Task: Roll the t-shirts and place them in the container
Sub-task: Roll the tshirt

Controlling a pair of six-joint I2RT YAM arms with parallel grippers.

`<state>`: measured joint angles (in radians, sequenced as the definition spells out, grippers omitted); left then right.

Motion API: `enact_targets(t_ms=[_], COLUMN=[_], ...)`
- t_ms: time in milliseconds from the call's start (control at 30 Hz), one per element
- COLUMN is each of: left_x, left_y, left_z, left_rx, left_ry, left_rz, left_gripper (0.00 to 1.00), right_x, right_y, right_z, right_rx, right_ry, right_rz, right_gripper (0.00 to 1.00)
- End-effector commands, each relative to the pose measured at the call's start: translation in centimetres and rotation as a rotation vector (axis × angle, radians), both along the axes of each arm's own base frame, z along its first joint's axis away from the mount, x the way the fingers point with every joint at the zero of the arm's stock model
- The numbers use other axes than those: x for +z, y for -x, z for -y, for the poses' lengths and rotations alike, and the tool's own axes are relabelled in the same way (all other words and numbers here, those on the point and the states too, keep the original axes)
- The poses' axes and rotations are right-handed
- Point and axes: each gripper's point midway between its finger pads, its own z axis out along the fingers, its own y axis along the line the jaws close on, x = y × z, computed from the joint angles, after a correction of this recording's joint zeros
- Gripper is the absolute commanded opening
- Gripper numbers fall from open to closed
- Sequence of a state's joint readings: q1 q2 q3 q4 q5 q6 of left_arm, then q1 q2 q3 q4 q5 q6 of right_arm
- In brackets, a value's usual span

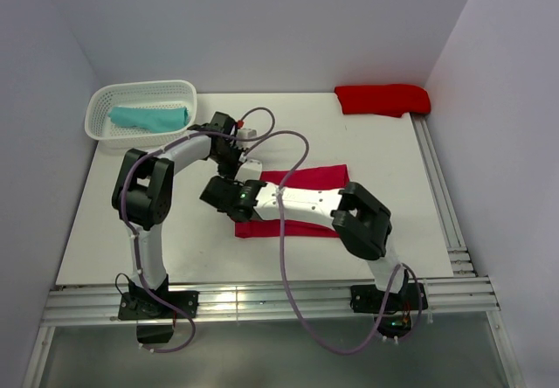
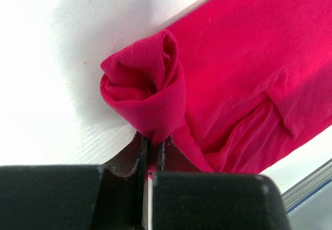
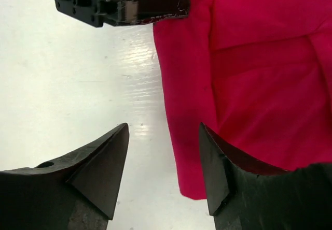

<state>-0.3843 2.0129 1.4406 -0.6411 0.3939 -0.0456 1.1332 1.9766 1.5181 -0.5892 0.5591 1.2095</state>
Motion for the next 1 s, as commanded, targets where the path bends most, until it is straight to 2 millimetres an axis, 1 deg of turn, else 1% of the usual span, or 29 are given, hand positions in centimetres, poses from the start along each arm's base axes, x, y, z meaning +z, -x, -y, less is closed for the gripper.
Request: enact_targets(t_ms=[0,33,67,100,133,167,233,267,333,367,467,567,600,633,667,700,733,767,800,833,867,900,933,967], left_x=[1.0,1.1,1.2,1.2,1.2,1.4,1.3,1.4,1.4,1.4,1.3,1.4,1.5,1.9,2.1,2.4,2.8,3.2,3.6,4.0,4.8,5.4,6.4,6.7], left_y=[0.0,0.0,-0.2,-0.2,-0.2,-0.2,-0.3,-0.3,-0.3,-0.4,-0.4,-0.6,-0.7,-0.8,-0.9,-1.1,-1.3,-1.5,-1.5,-1.7,-2.1,-2.1,-2.4,-2.4], left_z=[0.1,0.2,0.3,0.3,0.5,0.6,0.8,0.9,1.0,1.1,1.2,1.3,1.2,1.3,1.5,1.5,1.6,1.7,2.0,2.0,2.2,2.3,2.3,2.2], left_rx=[-0.003,-0.002,-0.001,-0.002,-0.004,-0.005,-0.005,-0.007,-0.008,-0.008,-0.013,-0.019,-0.018,-0.019,-0.023,-0.025,-0.029,-0.034,-0.042,-0.044,-0.052,-0.058,-0.061,-0.061], left_ry=[-0.033,-0.036,-0.036,-0.040,-0.041,-0.036,-0.040,-0.042,-0.044,-0.043,-0.048,-0.052,-0.053,-0.049,-0.043,-0.038,-0.031,-0.024,-0.007,0.003,0.020,0.040,0.065,0.078], left_rz=[0.018,0.018,0.023,0.025,0.021,0.020,0.017,0.019,0.020,0.021,0.019,0.022,0.024,0.031,0.034,0.040,0.043,0.049,0.050,0.052,0.069,0.070,0.086,0.081], left_gripper=[0.00,0.00,0.00,0.00,0.00,0.00,0.00,0.00,0.00,0.01,0.01,0.05,0.10,0.13,0.16,0.25,0.30,0.35,0.46,0.51,0.56,0.64,0.68,0.70], right_x=[-1.2,-0.6,-1.3,-1.5,-1.3,-2.1,-2.3,-2.9,-3.3,-3.9,-4.9,-6.0,-6.1,-6.3,-6.3,-6.9,-6.1,-6.0,-6.8,-5.5,-5.2,-6.2,-4.7,-3.4], right_y=[-0.2,-0.6,-0.6,-0.6,-0.8,-0.8,-0.7,-0.6,-0.3,0.1,0.9,1.4,1.5,1.8,1.9,2.1,2.1,2.1,2.3,2.2,2.1,2.3,2.1,1.3], right_z=[3.4,2.7,2.6,2.6,2.2,2.1,1.9,1.9,1.9,1.7,1.6,1.9,1.4,1.8,1.7,1.8,1.5,1.5,1.5,1.2,1.0,1.1,0.7,-1.0], right_rx=[-0.007,-0.005,-0.001,0.007,0.009,0.013,0.022,0.023,0.030,0.040,0.050,0.054,0.060,0.061,0.063,0.065,0.068,0.071,0.076,0.081,0.087,0.091,0.101,0.108], right_ry=[0.269,0.264,0.287,0.306,0.303,0.322,0.339,0.358,0.377,0.387,0.399,0.398,0.370,0.363,0.342,0.320,0.282,0.256,0.213,0.145,0.099,0.033,-0.064,-0.200], right_rz=[0.011,0.026,0.019,0.013,0.019,0.013,0.002,-0.005,-0.015,-0.022,-0.044,-0.068,-0.072,-0.077,-0.079,-0.084,-0.078,-0.078,-0.089,-0.075,-0.073,-0.066,-0.070,-0.032], right_gripper=[0.62,0.62,0.61,0.59,0.59,0.58,0.57,0.57,0.55,0.53,0.41,0.36,0.33,0.33,0.30,0.24,0.23,0.23,0.23,0.22,0.22,0.22,0.22,0.22])
